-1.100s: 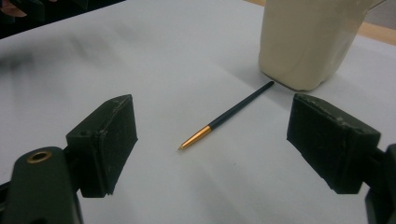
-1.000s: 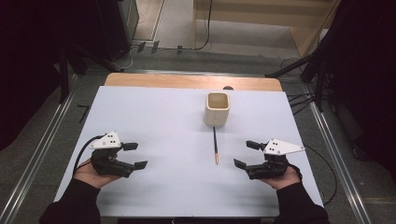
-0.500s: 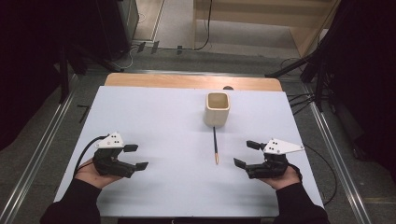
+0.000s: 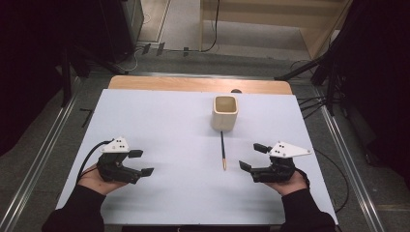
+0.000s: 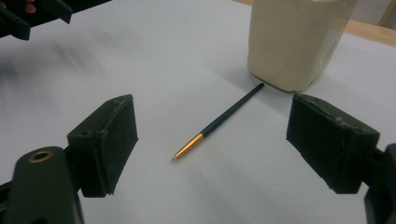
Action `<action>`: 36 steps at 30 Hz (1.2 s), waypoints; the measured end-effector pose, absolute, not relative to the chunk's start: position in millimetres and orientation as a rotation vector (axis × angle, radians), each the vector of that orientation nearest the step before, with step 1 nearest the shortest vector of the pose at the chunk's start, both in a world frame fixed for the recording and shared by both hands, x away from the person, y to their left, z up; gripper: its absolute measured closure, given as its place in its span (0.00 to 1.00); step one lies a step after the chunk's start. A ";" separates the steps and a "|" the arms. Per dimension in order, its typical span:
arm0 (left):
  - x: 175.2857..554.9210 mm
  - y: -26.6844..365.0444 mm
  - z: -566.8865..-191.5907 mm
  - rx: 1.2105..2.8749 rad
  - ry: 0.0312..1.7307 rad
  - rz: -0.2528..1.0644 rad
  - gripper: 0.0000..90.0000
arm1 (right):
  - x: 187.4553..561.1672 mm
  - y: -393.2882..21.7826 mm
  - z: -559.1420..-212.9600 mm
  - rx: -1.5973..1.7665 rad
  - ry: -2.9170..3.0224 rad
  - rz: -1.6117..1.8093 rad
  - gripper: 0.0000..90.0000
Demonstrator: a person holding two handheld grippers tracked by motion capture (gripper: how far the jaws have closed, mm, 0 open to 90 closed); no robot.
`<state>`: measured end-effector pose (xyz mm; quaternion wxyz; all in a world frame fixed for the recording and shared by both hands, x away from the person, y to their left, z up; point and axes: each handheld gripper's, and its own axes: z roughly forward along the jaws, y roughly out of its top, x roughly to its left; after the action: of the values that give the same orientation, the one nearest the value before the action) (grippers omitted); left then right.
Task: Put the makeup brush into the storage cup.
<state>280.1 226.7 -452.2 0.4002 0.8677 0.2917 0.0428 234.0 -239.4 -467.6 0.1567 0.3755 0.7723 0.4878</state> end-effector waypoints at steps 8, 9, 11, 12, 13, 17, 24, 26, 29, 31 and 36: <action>280.3 226.4 -452.6 2.212 0.726 0.113 0.24 | 240.2 -228.8 -466.9 1.100 2.191 1.392 0.19; 280.2 226.2 -452.6 2.211 0.727 0.113 0.24 | 241.1 -227.6 -466.8 1.106 2.190 1.394 0.19; 280.1 226.1 -452.5 2.209 0.726 0.111 0.24 | 242.7 -225.6 -466.8 1.109 2.190 1.398 0.19; 280.2 226.2 -452.5 2.210 0.726 0.111 0.24 | 243.7 -224.6 -466.7 1.106 2.193 1.401 0.19; 280.2 226.2 -452.5 2.210 0.726 0.111 0.24 | 244.4 -223.5 -466.7 1.109 2.197 1.402 0.19; 280.2 226.0 -452.7 2.211 0.725 0.109 0.24 | 248.0 -220.1 -466.4 1.096 2.199 1.403 0.19; 280.3 225.9 -453.0 2.212 0.726 0.109 0.24 | 255.7 -214.5 -465.9 1.100 2.190 1.406 0.19; 280.3 225.8 -453.1 2.211 0.727 0.108 0.24 | 258.2 -212.9 -465.6 1.100 2.185 1.406 0.19; 280.3 225.7 -453.2 2.210 0.727 0.106 0.24 | 261.5 -209.9 -465.4 1.093 2.183 1.403 0.19; 280.3 225.8 -453.1 2.210 0.726 0.106 0.24 | 263.7 -208.0 -465.9 1.088 2.181 1.409 0.19; 280.2 225.9 -453.4 2.213 0.725 0.108 0.24 | 269.3 -202.3 -466.0 1.080 2.182 1.404 0.19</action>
<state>280.2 225.9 -453.4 0.3943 0.8723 0.2859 0.0424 269.3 -202.3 -466.0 0.1648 0.3792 0.7658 0.4926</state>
